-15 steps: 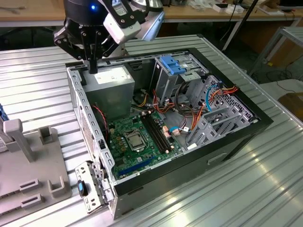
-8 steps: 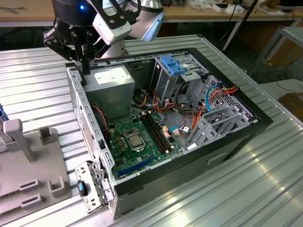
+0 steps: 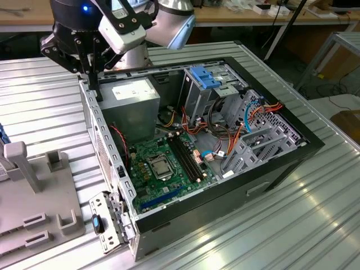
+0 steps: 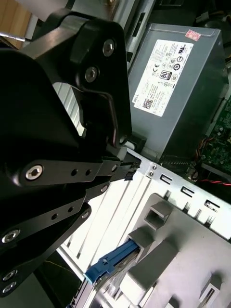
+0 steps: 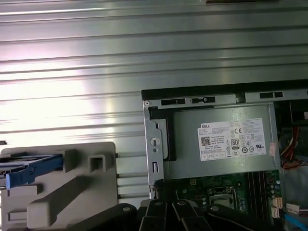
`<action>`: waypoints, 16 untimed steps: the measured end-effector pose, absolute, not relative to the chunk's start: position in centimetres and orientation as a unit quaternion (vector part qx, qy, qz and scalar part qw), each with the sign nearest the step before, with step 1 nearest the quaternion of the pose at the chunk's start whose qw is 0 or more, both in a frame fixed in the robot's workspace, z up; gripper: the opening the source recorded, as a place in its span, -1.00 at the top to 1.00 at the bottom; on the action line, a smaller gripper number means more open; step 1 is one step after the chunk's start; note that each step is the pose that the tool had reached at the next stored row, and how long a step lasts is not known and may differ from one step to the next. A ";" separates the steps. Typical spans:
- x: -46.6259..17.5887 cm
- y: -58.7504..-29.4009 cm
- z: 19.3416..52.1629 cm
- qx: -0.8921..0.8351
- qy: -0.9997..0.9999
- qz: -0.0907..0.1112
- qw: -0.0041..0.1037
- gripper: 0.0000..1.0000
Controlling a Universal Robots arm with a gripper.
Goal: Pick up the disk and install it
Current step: 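Reach for the disk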
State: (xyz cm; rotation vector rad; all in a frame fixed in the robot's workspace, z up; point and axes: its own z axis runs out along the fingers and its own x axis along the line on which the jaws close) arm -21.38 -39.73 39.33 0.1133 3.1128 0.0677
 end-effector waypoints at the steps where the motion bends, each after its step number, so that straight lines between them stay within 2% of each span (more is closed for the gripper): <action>1: -21.6 -39.7 39.3 0.036 0.999 0.022 0.013 0.79; 16: -27.9 -38.9 39.3 0.036 0.999 0.022 0.013 0.79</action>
